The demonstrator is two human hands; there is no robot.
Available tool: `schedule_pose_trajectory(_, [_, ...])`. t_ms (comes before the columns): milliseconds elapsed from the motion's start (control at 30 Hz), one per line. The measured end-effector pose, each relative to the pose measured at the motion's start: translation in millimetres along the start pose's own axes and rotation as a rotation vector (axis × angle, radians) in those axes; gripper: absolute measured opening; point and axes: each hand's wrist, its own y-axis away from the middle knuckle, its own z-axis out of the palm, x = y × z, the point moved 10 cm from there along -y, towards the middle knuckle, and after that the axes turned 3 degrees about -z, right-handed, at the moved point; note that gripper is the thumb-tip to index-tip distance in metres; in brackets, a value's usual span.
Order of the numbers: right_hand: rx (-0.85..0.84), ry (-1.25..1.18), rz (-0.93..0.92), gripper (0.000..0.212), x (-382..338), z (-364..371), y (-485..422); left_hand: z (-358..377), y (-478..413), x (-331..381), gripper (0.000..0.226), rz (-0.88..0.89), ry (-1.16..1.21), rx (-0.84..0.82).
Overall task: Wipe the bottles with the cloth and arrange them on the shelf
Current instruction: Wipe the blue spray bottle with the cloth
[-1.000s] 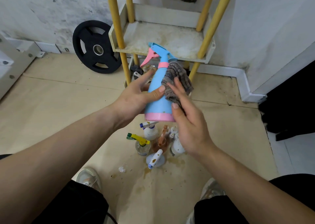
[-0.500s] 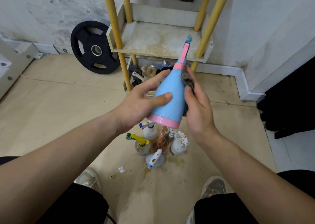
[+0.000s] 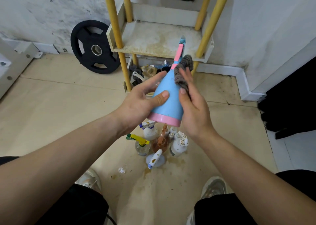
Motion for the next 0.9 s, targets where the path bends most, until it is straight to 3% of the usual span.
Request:
schedule_pose_trajectory(167, [-0.168,0.293,-0.150,0.047,-9.0,23.1,23.1,-17.5,-5.7,-1.8,0.056,-0.045,0.172,0.095])
schedule_pose_trajectory(300, [-0.161,0.268,-0.170,0.047,-13.5,22.3,25.6,-21.7,-6.0,-1.7,0.046,-0.078,0.198,0.098])
schedule_pose_trajectory(433, [-0.109,0.040,-0.033,0.048,4.2,20.0,24.0,-30.3,-8.3,2.0,0.048,-0.090,0.198,0.125])
schedule_pose_trajectory(533, [-0.013,-0.236,0.143,0.047,21.7,9.9,14.9,-18.6,-6.2,-0.1,0.052,-0.075,0.190,0.036])
schedule_pose_trajectory(633, [0.028,-0.337,0.183,0.047,25.7,2.1,3.2,-6.0,-2.3,-2.9,0.054,-0.043,0.075,0.001])
schedule_pose_trajectory(767, [-0.027,-0.144,0.029,0.046,3.0,7.8,6.3,-11.4,-4.0,1.7,0.055,-0.007,0.051,0.084])
schedule_pose_trajectory(900, [-0.176,0.218,-0.153,0.045,-11.5,32.8,31.2,-30.6,-4.3,10.3,0.029,-0.056,0.166,0.205])
